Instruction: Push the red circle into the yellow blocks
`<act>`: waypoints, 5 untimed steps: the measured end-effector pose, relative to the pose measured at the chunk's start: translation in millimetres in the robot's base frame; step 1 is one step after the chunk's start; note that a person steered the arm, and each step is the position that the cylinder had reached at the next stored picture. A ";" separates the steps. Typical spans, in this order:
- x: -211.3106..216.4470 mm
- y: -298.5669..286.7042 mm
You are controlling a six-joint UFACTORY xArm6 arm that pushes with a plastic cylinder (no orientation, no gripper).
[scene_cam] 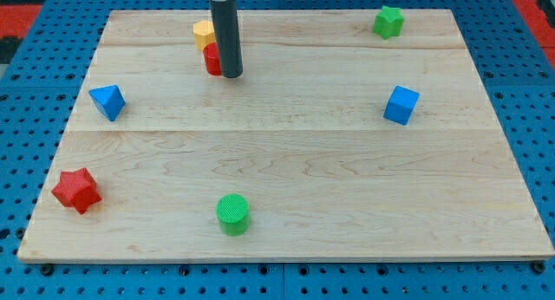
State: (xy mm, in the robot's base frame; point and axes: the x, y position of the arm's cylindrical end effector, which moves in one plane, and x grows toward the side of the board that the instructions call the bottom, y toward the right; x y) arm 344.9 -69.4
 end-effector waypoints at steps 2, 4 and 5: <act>-22.6 -20.0; 37.8 12.4; 133.9 12.6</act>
